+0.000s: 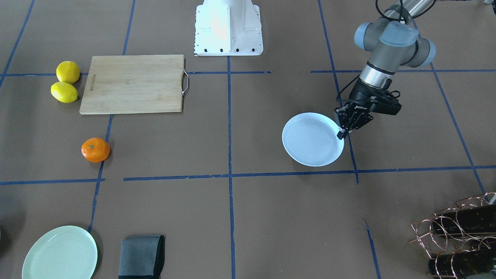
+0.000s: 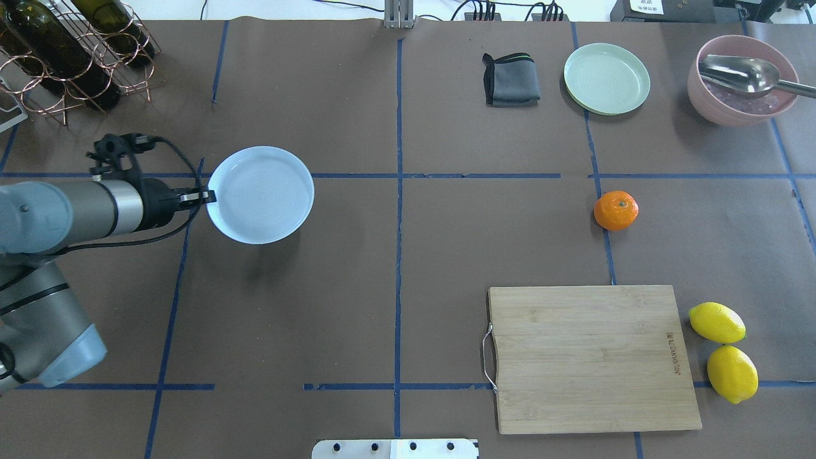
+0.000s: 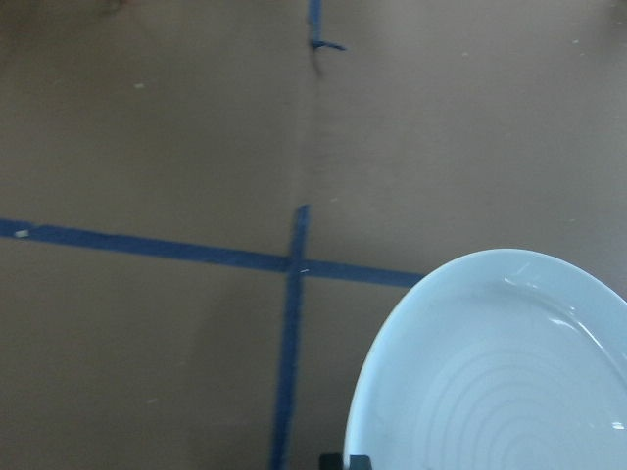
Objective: Pick orange to plate
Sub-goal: 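Grasp the plate rim and slide it toward the table center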
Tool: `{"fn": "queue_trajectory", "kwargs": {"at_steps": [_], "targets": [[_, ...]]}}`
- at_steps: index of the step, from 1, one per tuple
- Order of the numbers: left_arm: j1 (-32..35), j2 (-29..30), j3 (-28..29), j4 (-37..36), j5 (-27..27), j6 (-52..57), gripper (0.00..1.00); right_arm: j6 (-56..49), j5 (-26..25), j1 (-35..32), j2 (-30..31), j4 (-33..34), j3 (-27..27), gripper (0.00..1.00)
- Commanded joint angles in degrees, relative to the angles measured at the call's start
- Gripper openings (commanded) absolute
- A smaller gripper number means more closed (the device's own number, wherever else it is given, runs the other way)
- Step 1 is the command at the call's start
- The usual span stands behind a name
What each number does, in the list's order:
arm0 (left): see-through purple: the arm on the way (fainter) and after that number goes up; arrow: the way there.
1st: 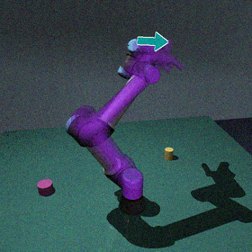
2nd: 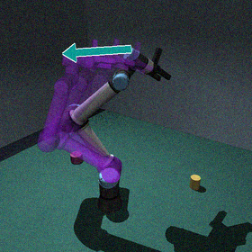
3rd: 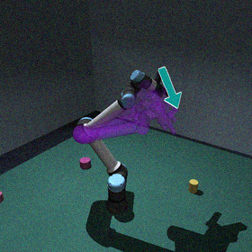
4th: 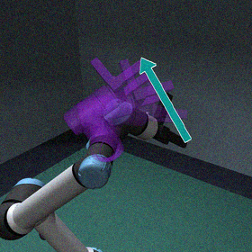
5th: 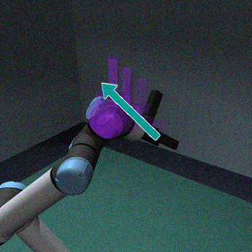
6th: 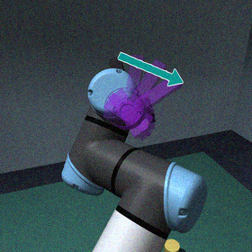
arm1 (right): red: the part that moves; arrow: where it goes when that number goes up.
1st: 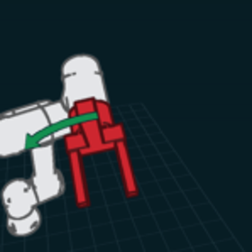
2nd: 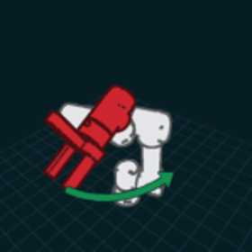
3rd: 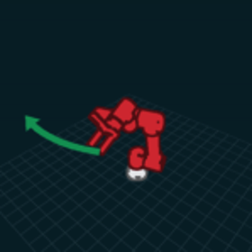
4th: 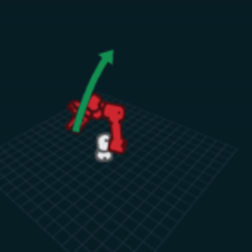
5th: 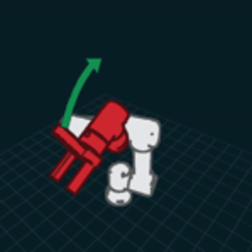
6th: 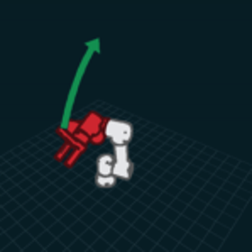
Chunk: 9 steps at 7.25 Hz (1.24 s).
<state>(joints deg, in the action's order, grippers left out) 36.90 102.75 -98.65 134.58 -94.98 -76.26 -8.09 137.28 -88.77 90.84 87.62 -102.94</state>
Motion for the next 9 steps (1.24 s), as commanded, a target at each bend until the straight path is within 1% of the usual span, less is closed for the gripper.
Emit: {"fn": "queue_trajectory", "kwargs": {"at_steps": [1,2,3,4,6,7,8,9], "targets": [[-6.37,16.89,4.83,-13.69,0.4,-5.45,0.0,0.0,-0.09,0.0,0.04,0.0,0.02,1.0],[-8.05,22.18,9.74,-13.9,0.49,-6.87,0.0,0.0,-0.09,0.0,0.04,0.0,0.11,1.0],[-9.2,23.45,12.49,-13.73,0.58,-6.71,0.0,0.0,0.0,0.09,0.04,0.0,0.03,1.0],[-9.56,23.29,13.3,-13.47,0.58,-6.27,0.0,0.0,0.0,0.0,0.04,0.0,-0.06,1.0],[-9.39,23.03,13.13,-13.38,0.49,-6.09,0.0,0.09,0.0,0.0,-0.05,0.0,-0.06,1.0],[-9.39,23.03,13.13,-13.38,0.49,-6.09,0.1,0.0,0.0,0.0,-0.05,0.0,0.02,1.0],[-9.39,22.59,13.04,-13.38,0.49,-6.09,0.71,0.0,0.0,0.0,-0.05,0.0,0.02,1.0],[-9.3,22.06,12.0,-13.55,0.41,-4.7,1.0,0.09,0.0,0.0,0.04,0.0,0.02,1.0]]}}
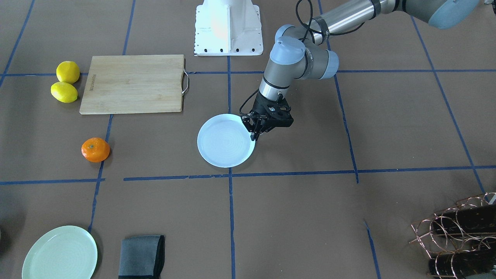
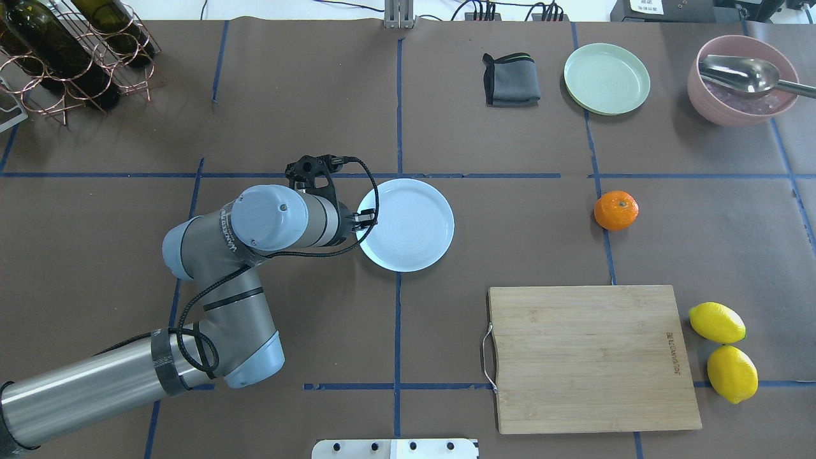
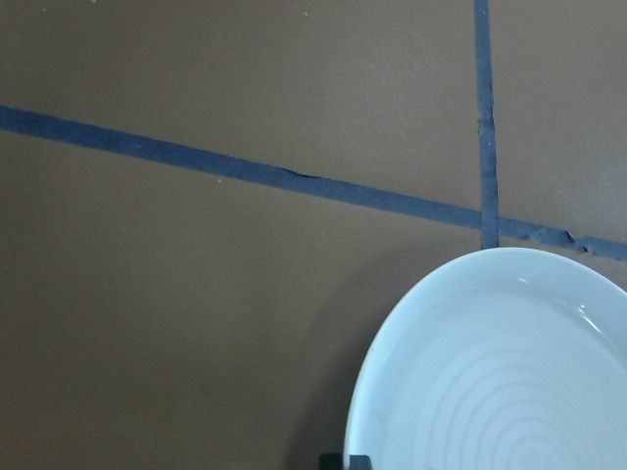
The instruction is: Pick orange to plate
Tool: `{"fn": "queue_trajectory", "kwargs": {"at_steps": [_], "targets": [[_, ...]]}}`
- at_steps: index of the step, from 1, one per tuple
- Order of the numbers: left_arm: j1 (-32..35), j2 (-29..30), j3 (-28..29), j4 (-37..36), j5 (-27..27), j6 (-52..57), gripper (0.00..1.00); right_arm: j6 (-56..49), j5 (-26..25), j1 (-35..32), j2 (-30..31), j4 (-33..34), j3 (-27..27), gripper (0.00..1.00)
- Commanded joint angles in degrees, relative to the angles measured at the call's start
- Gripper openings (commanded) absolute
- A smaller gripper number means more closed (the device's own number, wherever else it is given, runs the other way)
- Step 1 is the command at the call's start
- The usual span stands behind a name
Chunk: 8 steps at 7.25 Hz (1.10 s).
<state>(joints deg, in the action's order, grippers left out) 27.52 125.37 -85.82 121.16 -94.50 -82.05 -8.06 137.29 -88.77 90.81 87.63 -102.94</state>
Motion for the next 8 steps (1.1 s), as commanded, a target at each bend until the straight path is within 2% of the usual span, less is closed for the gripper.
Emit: {"fn": "queue_trajectory", "kwargs": {"at_steps": [1,2,4,5,6,8], "targets": [[1.73,-2.13,-4.24,-0.57,-0.51,4.75,1.0,-0.02,0.0,0.0,0.07,0.0,-0.33,1.0],[3.66,-6.67,-9.93,-1.88,-1.81,10.88,1.0,-0.02,0.0,0.0,0.07,0.0,-0.42,1.0],[12.08,-15.71,-20.3,-7.32,-9.88,24.84,1.0,-0.02,0.0,0.0,-0.1,-0.09,-0.6,1.0],[17.69,-21.6,-23.57,-7.34,-13.83,33.79,1.0,-0.02,-0.09,0.0,-0.11,-0.09,-1.12,1.0],[24.97,-26.88,-24.83,-7.34,-17.26,45.8,1.0,-0.02,-0.09,0.0,-0.28,-0.18,-1.39,1.0],[43.66,-35.42,-22.83,-7.86,-25.78,77.84,1.0,-0.02,0.0,1.83,-0.19,-0.7,-4.36,1.0]]}}
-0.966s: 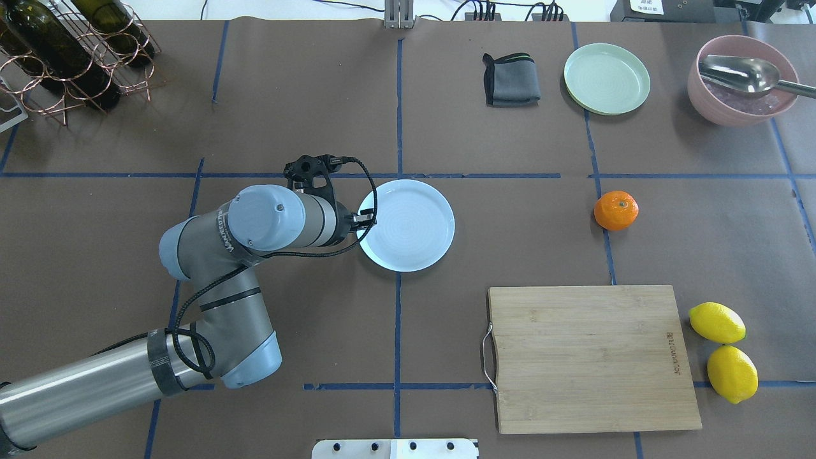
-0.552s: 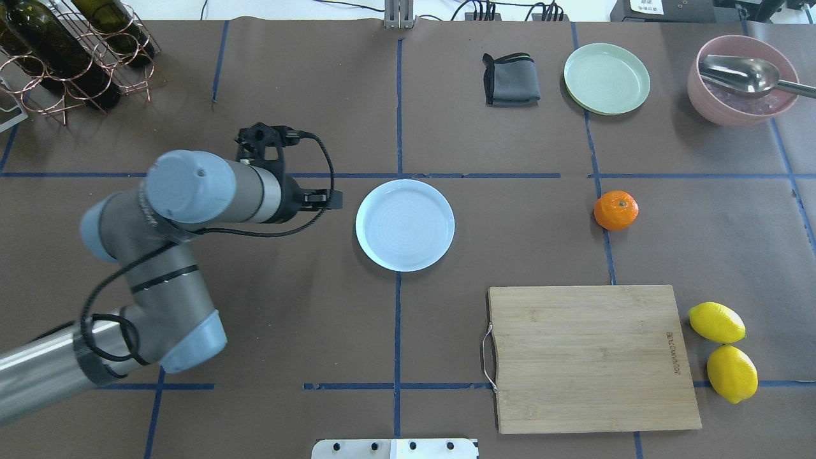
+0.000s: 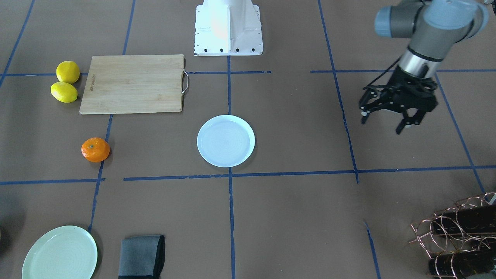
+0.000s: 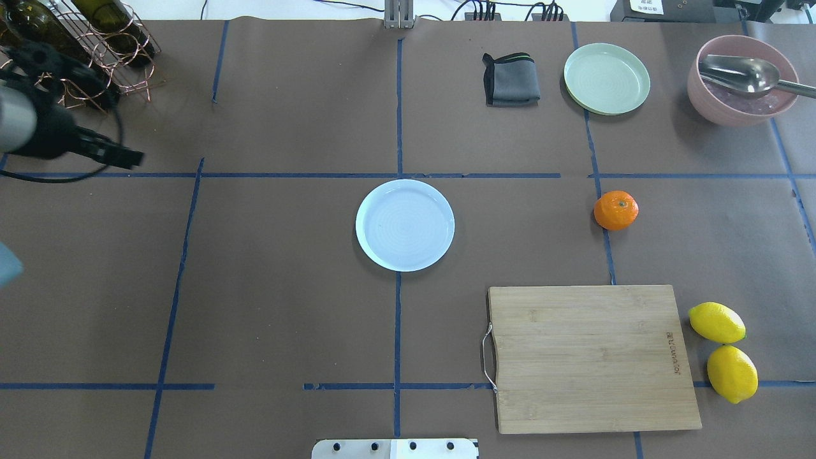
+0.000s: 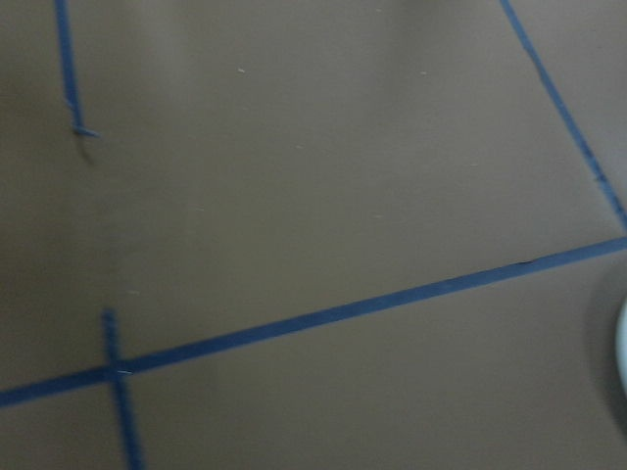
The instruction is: Pick orange to plate
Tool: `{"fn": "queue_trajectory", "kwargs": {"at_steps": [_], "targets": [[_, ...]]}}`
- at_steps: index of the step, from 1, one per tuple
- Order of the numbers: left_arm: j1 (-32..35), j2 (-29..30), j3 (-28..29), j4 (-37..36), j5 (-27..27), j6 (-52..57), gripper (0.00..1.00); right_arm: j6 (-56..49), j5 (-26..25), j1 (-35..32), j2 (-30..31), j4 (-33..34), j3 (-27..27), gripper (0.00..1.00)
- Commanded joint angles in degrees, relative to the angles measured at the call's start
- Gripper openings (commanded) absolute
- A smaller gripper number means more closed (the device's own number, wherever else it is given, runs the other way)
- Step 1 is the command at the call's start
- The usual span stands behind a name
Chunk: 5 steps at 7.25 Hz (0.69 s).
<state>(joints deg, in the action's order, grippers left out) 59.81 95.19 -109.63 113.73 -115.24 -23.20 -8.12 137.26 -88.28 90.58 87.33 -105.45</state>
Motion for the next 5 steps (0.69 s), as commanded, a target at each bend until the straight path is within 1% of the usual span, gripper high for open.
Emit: {"fn": "queue_trajectory", "kwargs": {"at_steps": [1,2,3,4,5], "targets": [[19.56,-5.97,3.96,-4.27,-9.17,27.16,1.0,0.12,0.11,1.53,0.04,-0.32,-1.78,1.0],[24.26,-5.98,5.55,-11.27,-10.6,32.9,1.0,0.21,0.12,1.53,0.21,-0.32,-1.69,1.0],[27.44,-5.98,6.44,-16.56,-10.61,39.14,1.0,0.21,0.12,1.96,0.21,-0.32,-1.69,1.0],[30.43,-5.89,9.49,-22.27,-10.7,45.73,1.0,0.21,0.03,2.06,0.13,-0.41,-1.69,1.0],[35.59,-8.15,12.83,-23.63,-12.53,48.66,1.0,0.21,-0.06,2.06,0.13,-0.32,-1.6,1.0]]}}
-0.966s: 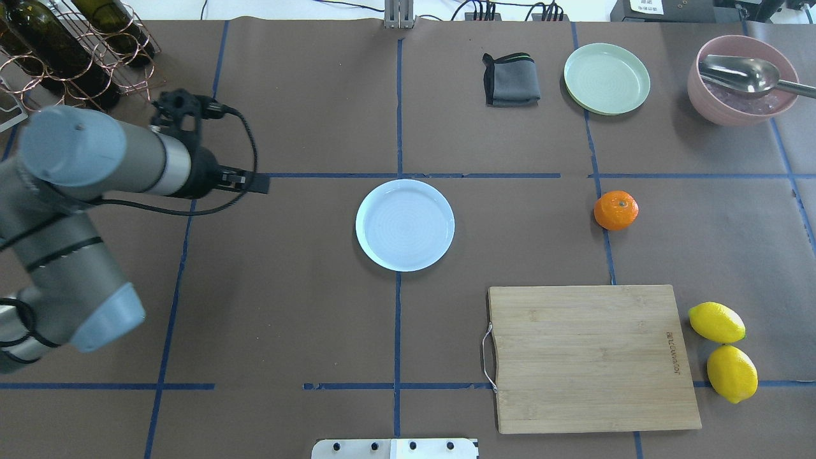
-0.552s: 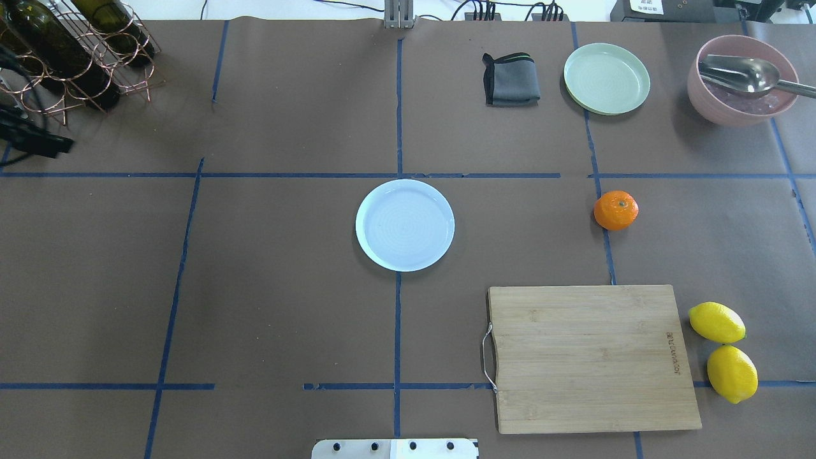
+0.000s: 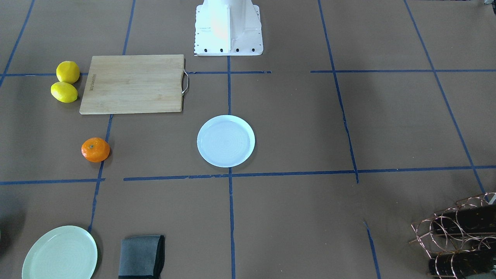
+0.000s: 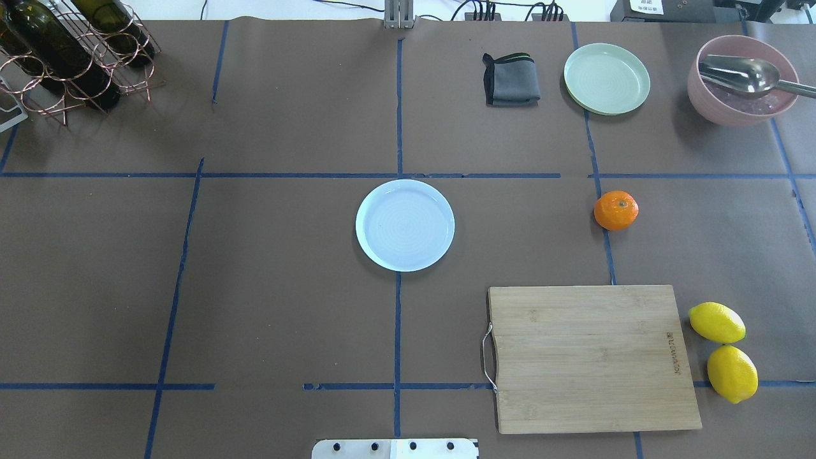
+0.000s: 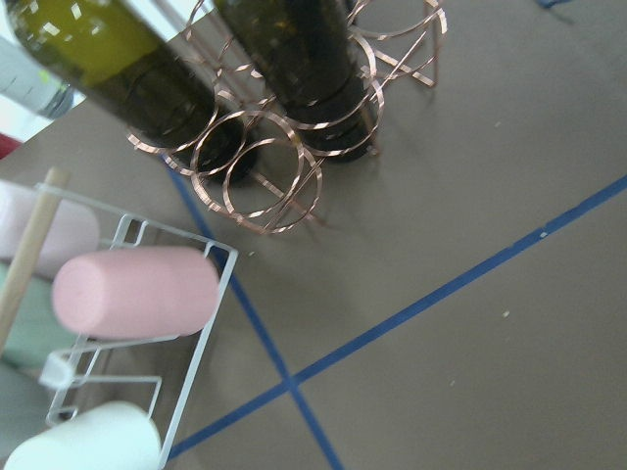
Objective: Pick orange to plate
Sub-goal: 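Move the right gripper down toward the orange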
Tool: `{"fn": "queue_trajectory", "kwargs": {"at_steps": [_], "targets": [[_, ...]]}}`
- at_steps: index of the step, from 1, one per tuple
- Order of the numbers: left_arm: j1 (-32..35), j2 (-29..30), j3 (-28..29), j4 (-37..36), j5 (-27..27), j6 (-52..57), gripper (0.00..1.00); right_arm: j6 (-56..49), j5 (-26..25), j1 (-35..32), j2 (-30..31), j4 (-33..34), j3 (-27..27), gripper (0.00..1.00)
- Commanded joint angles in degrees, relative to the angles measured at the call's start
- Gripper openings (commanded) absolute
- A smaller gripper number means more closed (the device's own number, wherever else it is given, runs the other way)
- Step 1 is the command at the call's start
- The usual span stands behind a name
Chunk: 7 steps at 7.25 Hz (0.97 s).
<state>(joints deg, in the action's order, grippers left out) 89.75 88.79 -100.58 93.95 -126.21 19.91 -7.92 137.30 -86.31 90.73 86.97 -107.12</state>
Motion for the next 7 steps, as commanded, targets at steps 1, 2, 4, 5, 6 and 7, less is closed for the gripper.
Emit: {"fn": "queue_trajectory", "kwargs": {"at_steps": [1,2,4,5,6,7], "targets": [[6.74,-4.91,4.43,-3.95,-4.97,5.32,1.0,0.09,-0.01,0.26,0.06,0.04,0.07,1.0],[7.02,-5.37,4.78,-4.47,-9.1,3.58,1.0,0.53,-0.01,0.79,0.06,0.04,0.07,1.0],[7.02,-5.99,2.25,-4.48,-8.62,-5.46,1.0,10.4,-0.45,6.99,-1.77,-1.96,-0.46,1.0],[7.02,-6.17,3.02,-4.39,-9.05,-5.41,1.0,17.69,-0.8,11.29,-3.87,-4.77,-0.29,1.0],[6.93,-6.08,2.68,-4.22,-9.22,-5.49,1.0,22.89,-3.76,16.82,-5.46,-5.93,0.06,1.0],[7.02,-6.08,2.5,-4.22,-9.4,-5.49,1.0,24.34,-10.58,20.79,-5.47,-10.2,2.33,1.0]]}}
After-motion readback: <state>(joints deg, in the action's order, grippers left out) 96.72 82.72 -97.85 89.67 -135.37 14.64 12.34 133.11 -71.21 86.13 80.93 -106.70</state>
